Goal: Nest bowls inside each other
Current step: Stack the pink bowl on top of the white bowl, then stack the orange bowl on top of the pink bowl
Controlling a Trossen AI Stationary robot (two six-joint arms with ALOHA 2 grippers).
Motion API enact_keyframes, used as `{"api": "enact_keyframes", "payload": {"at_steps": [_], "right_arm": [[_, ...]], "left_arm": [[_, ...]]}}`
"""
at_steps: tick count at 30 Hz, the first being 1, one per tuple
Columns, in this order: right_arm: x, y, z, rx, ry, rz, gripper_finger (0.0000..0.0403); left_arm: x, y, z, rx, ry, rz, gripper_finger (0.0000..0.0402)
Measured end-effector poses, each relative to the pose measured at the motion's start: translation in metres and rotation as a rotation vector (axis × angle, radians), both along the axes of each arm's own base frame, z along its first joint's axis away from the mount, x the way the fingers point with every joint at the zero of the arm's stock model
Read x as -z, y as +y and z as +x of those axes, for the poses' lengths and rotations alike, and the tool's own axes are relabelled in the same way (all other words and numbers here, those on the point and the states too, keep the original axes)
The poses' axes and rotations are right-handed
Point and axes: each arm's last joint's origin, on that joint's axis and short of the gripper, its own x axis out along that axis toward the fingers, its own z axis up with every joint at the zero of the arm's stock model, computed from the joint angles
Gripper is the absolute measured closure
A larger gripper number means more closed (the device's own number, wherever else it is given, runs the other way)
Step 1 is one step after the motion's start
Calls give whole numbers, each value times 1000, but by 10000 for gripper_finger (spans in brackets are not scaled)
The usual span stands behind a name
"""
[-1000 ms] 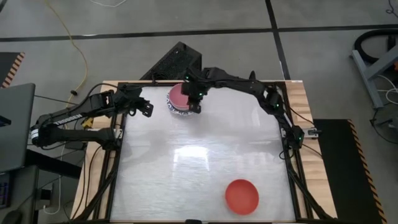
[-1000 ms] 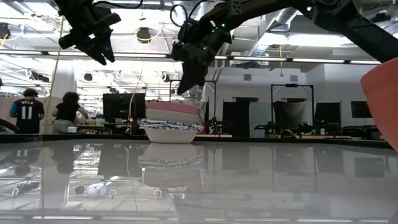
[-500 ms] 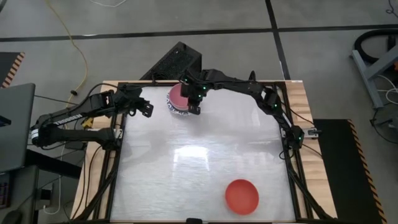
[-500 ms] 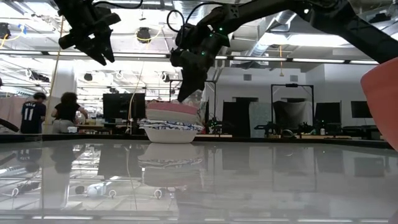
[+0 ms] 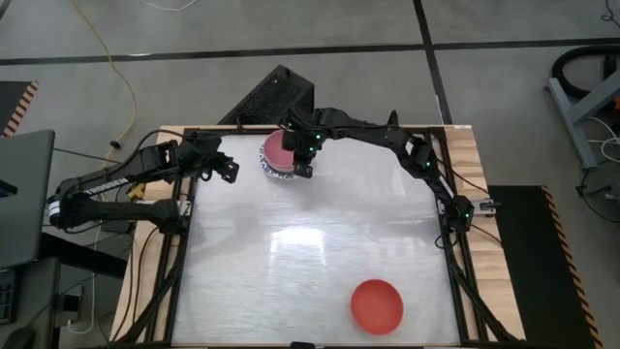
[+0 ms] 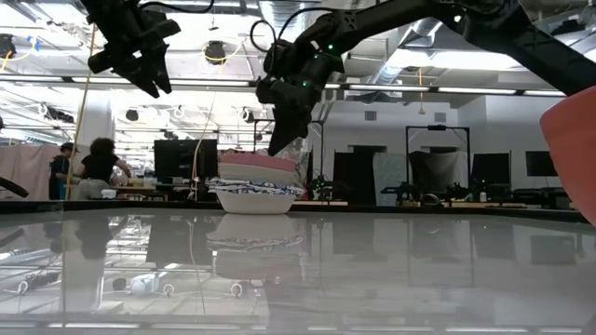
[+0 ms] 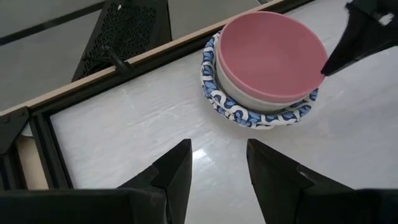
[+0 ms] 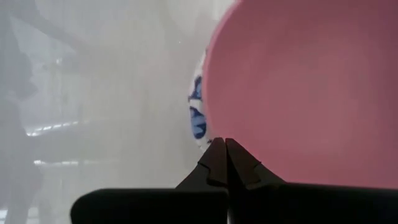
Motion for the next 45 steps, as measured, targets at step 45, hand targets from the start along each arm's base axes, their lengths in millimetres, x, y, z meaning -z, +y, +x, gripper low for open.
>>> {"api": "enact_keyframes", "payload": {"at_steps": [45], "right_arm": [[-251,124,-256,243,-332,-142,396]], "left_arm": [[-15,3,13,112,-175,65,260]]}}
